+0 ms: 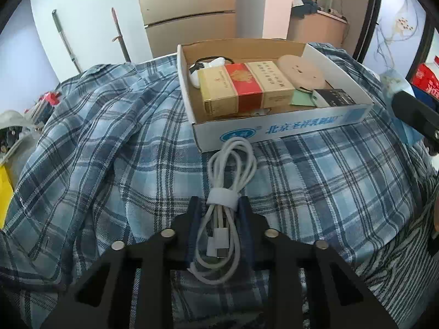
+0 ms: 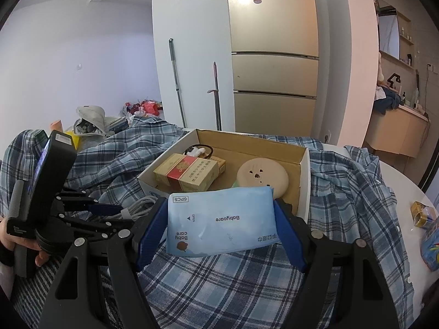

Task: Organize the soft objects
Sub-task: 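Carry the cable and wipes pack over the white box with both grippers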

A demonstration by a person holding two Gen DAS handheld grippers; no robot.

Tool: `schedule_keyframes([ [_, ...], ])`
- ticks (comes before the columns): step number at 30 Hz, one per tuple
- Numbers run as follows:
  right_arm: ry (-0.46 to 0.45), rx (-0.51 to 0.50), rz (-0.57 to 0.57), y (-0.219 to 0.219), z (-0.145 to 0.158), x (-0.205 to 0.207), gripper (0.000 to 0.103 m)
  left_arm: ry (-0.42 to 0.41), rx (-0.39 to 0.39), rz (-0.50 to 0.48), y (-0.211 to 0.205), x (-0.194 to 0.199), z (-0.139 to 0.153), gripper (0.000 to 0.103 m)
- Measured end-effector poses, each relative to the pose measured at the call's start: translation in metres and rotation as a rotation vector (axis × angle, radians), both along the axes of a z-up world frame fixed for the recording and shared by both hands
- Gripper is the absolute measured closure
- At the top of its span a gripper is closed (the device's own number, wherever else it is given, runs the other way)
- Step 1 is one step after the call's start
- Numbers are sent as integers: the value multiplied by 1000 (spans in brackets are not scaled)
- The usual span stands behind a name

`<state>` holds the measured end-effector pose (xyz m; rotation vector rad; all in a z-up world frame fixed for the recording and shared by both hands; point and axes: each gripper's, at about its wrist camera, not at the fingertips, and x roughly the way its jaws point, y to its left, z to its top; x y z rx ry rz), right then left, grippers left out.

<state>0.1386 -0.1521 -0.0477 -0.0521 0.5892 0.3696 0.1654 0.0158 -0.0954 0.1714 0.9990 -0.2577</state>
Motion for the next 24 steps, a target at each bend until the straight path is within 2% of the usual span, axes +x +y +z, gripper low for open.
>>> schedule_keyframes([
  [3,-8,1,-2,0,1,-1,29,-46,22,-24,-7,-8,5,80],
  [6,-34,12,-14,-3,5,-5,29,-159,19,-53,-11,-25,21,80],
  [9,-84,22,-42,-8,11,-11,29,-263,-32,-71,-6,-41,36,80],
  [16,-210,27,-92,-13,24,-23,28,-468,-118,-41,9,-71,64,80],
  [20,-232,29,-104,-13,26,-24,28,-549,-125,-28,10,-87,77,80],
  [24,-255,40,-117,-15,29,-26,29,-545,-138,-11,10,-91,86,80],
])
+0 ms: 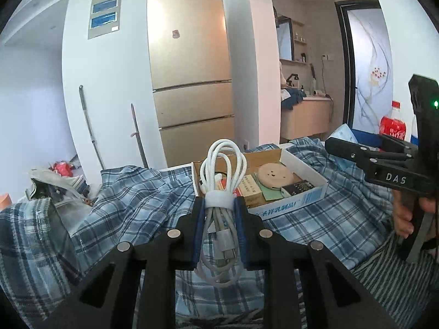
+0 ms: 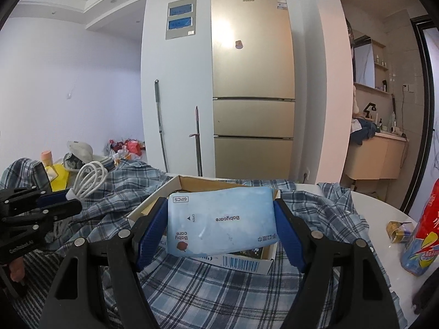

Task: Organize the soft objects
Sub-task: 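Carry the cable and wipes pack over the white box with both grippers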

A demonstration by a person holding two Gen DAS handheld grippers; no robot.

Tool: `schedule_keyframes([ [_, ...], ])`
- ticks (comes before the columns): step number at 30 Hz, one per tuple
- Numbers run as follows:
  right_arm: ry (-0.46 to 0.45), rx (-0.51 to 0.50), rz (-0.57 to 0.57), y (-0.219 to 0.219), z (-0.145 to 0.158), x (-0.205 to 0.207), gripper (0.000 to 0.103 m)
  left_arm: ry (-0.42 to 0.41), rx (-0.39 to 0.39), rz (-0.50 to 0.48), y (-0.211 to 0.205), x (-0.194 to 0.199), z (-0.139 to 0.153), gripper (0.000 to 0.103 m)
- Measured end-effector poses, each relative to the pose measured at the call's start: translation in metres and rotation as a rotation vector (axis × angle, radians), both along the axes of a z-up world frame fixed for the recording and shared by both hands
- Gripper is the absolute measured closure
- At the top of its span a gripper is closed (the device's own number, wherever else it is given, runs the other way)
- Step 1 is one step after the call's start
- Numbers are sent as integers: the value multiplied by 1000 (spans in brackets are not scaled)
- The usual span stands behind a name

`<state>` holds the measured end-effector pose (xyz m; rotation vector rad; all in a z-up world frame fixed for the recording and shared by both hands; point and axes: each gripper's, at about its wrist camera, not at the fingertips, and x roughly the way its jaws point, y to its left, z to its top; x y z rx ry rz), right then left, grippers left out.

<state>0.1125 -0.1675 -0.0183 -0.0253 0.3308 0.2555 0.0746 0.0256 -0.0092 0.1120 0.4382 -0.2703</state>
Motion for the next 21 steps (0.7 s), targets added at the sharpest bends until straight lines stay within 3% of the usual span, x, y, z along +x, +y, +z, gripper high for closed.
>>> schedule_keyframes([
  [3,-6,19,-3,-4,5,-1,28,4,-27,-25,0,-5,7,80],
  [11,-74,89,-42,-26,42,-9,28,-130,28,-10,-22,-17,48,80],
  [21,-203,126,-72,-36,96,-14,29,-253,-25,-19,-48,-6,103,80],
])
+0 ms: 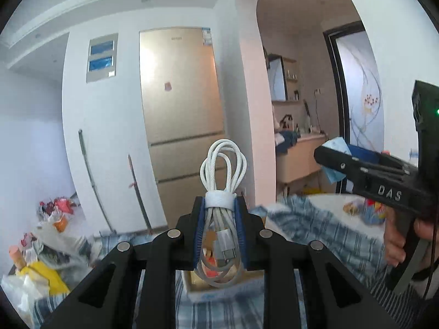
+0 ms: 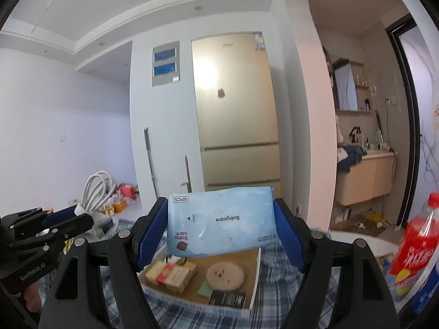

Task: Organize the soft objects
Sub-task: 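Carry the cable and wipes pack over the white box with both grippers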

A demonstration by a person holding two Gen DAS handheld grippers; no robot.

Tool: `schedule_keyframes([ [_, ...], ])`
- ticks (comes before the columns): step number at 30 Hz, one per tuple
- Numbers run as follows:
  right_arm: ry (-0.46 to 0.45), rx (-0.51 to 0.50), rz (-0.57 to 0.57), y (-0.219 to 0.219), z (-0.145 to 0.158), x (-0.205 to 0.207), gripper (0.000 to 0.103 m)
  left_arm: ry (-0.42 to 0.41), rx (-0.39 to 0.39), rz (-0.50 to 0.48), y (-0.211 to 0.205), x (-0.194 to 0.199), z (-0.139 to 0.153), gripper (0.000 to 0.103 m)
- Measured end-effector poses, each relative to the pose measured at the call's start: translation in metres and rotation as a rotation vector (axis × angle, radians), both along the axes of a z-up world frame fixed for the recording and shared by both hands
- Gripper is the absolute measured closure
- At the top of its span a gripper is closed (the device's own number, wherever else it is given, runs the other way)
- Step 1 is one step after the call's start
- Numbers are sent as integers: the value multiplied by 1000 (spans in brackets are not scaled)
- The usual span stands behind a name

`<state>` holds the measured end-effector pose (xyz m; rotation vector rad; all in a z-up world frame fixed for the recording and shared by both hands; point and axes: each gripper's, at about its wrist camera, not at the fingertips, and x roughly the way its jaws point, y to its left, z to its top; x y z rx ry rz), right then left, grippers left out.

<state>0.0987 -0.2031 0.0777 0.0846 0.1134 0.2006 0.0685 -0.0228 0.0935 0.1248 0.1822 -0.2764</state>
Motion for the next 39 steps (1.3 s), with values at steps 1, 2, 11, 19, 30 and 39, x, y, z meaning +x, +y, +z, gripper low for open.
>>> schedule_keyframes([
  [1,-10,9,-4,0,5,0,29,-22,-20,4,-1,2,9,80],
  [2,-22,20,-10,-1,11,1,29,-38,-36,9,-1,3,16,80],
  [11,-88,147,-92,-4,55,22,28,-45,-82,29,-17,37,63,80],
  [19,-12,139,-110,-10,25,43,29,0,-98,71,-19,70,44,80],
  [30,131,91,-83,-4,-11,84,29,178,-129,63,-2,128,-6,80],
  [39,341,3,0,18,-51,121,28,352,-113,94,9,174,-56,80],
])
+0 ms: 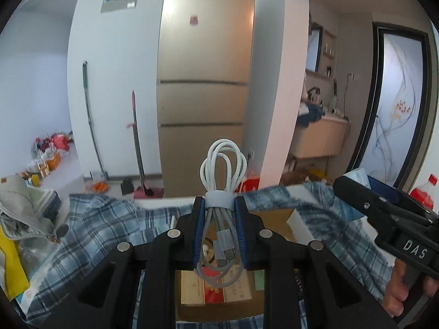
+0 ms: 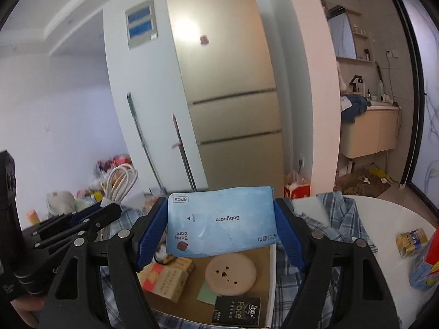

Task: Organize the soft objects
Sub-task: 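Carry the cable and wipes pack over the white box with both grippers, then lower the cable and wipes pack into the box and open both grippers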

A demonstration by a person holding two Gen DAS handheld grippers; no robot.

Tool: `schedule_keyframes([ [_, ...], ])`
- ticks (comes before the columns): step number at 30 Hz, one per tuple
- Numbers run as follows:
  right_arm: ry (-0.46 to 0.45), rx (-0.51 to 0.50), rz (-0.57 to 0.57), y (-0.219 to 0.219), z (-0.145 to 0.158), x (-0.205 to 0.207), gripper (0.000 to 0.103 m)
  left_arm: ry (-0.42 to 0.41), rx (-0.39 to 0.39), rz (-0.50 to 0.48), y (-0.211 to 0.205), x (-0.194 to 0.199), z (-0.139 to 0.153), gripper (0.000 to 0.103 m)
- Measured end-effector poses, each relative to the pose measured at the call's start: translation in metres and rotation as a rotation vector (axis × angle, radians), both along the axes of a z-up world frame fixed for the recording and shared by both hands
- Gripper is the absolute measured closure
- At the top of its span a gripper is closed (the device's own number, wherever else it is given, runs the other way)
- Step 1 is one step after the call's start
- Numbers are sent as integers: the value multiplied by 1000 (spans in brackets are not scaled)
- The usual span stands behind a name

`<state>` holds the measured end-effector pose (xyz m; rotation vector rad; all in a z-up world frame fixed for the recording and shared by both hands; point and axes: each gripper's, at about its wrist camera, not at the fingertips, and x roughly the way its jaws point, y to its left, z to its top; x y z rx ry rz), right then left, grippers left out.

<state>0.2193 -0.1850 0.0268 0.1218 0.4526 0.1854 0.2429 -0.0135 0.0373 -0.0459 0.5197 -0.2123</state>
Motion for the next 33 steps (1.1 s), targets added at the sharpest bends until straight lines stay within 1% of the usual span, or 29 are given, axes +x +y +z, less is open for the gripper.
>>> schedule_keyframes([
  [5,95,-6,12,2,-24,17,28,74,18,-5,-1,15,-24,80],
  [9,154,-40,23,7,-40,31,28,124,20,-10,1,25,-41,80],
  [12,206,-52,42,11,-54,39,28,155,8,-15,6,34,-53,80],
  [15,260,-61,53,14,-69,45,28,212,-28,4,13,42,-68,80],
  [17,290,-71,59,15,-77,48,28,241,-1,19,15,47,-78,80],
  [19,308,-77,63,17,-81,51,28,256,23,44,16,50,-82,80],
  [25,329,-81,65,17,-87,54,28,304,25,83,26,56,-89,80],
  [29,339,-78,71,18,-88,54,28,346,-16,73,33,62,-96,80],
  [33,339,-84,74,20,-88,55,28,366,0,60,28,63,-102,80],
])
